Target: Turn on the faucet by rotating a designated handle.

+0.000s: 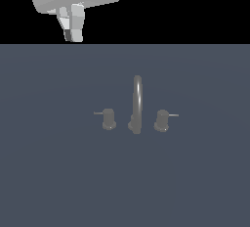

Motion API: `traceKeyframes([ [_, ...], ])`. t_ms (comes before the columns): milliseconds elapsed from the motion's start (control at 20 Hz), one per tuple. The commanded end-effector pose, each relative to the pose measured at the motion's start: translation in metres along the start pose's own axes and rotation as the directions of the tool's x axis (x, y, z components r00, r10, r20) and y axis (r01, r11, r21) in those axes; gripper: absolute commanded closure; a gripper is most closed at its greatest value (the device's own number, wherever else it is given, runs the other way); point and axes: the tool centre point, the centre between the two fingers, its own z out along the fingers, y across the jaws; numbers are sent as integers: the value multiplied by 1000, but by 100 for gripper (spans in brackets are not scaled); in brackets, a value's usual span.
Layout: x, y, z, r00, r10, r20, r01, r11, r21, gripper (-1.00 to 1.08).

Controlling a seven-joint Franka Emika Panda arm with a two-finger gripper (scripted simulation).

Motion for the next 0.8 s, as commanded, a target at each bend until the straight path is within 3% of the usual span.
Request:
traceKeyframes([
  [0,4,-10,15,999,54,0,-54,999,1,108],
  [750,34,-58,91,945,327,0,-327,945,-1,108],
])
